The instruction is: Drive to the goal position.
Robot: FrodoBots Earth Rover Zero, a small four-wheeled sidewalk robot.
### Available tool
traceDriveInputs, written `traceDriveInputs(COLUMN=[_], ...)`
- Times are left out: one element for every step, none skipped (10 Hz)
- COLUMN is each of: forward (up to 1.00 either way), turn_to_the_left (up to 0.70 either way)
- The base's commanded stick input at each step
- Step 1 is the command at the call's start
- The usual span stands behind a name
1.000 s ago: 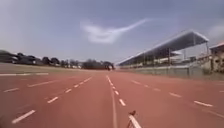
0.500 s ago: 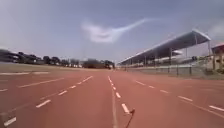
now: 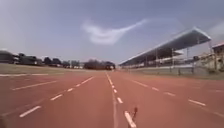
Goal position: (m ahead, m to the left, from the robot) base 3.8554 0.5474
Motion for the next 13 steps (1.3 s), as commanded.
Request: traceDriveInputs(forward=[0.7,0.7,0.7,0.7,0.7,0.7,0.7,0.7,0.7,0.7,0.7,0.7,0.7], turn_to_the_left=[0.0,0.0,0.0,0.0,0.0,0.0,0.0,0.0,0.0,0.0,0.0,0.0,0.0])
